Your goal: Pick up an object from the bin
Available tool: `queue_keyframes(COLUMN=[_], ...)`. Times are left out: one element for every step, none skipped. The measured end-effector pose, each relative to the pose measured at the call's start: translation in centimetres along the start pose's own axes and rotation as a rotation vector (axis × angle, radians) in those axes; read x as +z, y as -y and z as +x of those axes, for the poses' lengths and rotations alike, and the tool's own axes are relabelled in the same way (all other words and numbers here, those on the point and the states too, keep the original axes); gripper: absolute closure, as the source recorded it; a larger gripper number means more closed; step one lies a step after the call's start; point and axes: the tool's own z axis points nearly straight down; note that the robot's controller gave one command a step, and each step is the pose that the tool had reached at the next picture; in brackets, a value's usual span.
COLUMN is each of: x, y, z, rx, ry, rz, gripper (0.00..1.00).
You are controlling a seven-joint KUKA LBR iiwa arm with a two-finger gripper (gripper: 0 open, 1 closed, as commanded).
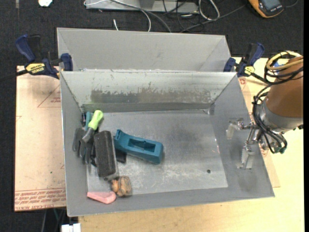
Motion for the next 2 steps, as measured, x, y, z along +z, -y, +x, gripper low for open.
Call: queue_keyframes(x=[-0.3, 1.8], y=[-0.1, -6.7], z=[-0.2, -0.8], rx=[-0.003, 0.032], ry=[0.006, 0.007], rz=[0.001, 0.001], gripper=[0.0, 0.0])
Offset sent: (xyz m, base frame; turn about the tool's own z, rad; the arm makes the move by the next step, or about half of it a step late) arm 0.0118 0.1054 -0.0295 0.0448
